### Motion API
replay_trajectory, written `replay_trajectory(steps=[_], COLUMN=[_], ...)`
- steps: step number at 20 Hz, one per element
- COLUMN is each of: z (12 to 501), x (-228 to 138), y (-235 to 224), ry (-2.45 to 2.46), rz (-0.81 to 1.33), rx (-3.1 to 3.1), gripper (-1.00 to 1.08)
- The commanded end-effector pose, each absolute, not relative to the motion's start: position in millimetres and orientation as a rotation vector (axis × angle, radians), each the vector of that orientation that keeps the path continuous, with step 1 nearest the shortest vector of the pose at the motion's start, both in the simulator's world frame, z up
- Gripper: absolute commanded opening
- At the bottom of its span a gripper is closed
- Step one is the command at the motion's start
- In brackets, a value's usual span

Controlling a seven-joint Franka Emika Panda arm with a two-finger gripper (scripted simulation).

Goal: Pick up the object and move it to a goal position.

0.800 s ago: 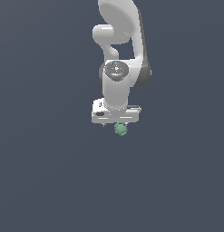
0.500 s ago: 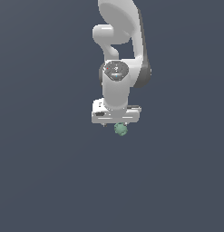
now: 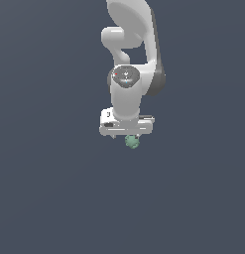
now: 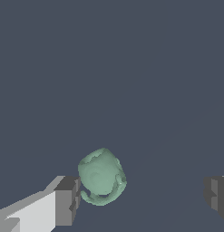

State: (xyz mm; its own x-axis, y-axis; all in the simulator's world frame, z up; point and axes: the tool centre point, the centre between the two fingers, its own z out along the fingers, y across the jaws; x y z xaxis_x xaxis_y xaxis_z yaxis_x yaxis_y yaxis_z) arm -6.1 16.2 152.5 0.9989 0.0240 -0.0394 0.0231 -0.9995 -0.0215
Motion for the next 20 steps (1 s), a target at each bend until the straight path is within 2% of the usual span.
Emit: replay_trajectory(steps=[1,20], z=[150,97], x=[-8,-51], y=[18,49], ry=[-0.061,-0.673], rz=[0.061,0.008], rx=[-3.120,-3.067], gripper=[1.00,1.00])
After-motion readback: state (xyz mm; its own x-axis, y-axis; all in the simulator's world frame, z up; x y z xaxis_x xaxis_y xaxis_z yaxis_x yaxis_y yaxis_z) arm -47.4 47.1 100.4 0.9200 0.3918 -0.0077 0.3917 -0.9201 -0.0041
